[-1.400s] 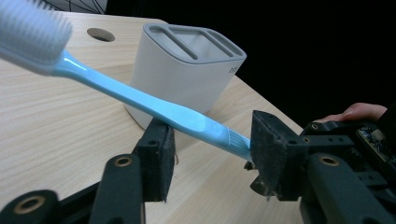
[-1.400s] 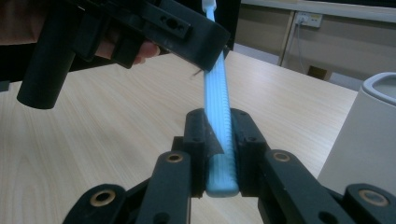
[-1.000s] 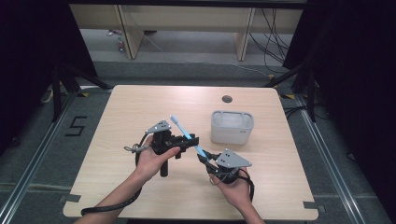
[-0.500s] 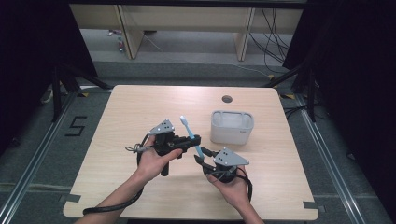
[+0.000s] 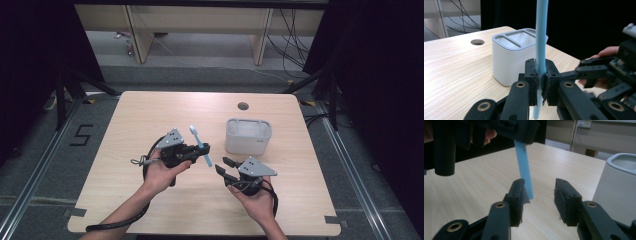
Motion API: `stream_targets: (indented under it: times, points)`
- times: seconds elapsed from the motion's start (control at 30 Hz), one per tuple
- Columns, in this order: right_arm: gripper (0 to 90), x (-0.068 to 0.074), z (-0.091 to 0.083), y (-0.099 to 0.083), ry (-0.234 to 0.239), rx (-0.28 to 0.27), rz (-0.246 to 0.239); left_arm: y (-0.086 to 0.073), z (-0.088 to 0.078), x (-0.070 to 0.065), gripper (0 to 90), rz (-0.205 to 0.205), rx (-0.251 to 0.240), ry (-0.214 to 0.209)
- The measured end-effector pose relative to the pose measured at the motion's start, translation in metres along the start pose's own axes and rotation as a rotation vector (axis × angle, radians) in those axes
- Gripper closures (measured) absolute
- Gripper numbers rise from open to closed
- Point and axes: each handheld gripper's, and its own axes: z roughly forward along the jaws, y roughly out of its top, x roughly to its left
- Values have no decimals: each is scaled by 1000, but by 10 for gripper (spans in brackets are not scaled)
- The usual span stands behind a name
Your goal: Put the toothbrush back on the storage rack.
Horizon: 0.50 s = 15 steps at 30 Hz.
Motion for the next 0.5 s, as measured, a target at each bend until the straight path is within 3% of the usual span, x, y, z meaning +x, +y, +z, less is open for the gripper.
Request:
stream_targets:
  times: [0.07, 0.1, 0.13, 0.23, 0.5]
  points:
    - [648, -1, -1, 3, 19, -19, 8, -1, 0, 0, 830, 9, 2, 2]
    - [657, -2, -4, 8, -13, -38, 3, -1, 0, 0, 830, 15, 4, 4]
    - [662, 0, -6, 10, 5, -27, 37, -2, 1, -1, 830, 20, 4, 6]
    - [677, -1, -9, 17, -13, -55, 15, -3, 2, -2, 830, 30, 6, 5]
    - [704, 4, -11, 31, 1, -78, 28, -8, 7, -6, 830, 48, 20, -5]
